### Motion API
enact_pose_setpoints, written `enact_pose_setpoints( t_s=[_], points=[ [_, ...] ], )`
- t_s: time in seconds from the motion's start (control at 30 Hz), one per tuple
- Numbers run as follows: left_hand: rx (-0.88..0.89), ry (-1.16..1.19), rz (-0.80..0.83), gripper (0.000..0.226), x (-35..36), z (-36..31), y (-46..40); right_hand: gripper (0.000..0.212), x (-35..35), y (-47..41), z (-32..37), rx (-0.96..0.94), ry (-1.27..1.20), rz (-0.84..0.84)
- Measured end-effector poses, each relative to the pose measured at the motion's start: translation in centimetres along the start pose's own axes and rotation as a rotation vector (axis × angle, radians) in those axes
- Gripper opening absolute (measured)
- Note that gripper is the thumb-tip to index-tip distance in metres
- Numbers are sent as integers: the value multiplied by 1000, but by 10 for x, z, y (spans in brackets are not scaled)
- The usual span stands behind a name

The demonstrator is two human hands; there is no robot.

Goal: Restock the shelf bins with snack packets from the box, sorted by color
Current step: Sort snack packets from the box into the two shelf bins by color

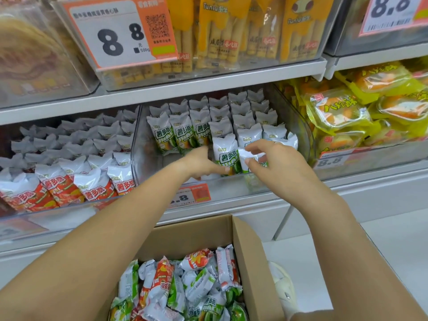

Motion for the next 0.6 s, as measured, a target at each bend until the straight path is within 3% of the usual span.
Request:
enact_pose_setpoints(
  t_s=[0.07,0.13,0.2,0.27,0.33,0.43,0.6],
  points=[
    [52,-11,-196,55,-22,0,21,30,3,13,15,-78,34,-18],
    [154,51,-471,35,-47,0,61,29,16,31,32,-158,66,35],
    [286,166,-622,16,-59,4,113,29,38,53,47,-223,113,150],
    [343,219,-592,13,-50,19,153,31,68,76,57,-275,199,304],
    [286,214,-493,14,-26,50,179,34,106,97,58,-315,329,471],
    [119,134,-355,13,11,118,195,33,166,123,33,-256,484,697],
    [-211,-207,-37,23,54,232,199,35,241,152,-8,-128,636,924]
  ],
)
Point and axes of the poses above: each hand's wrist, its own y-axis away from the middle knuckle, its own x-axis out of the palm, z = x × y, the point moved 7 cm from there along -y, towards the middle knuckle, and after that the axes turned 6 degrees about -y, right-handed, at the moved point
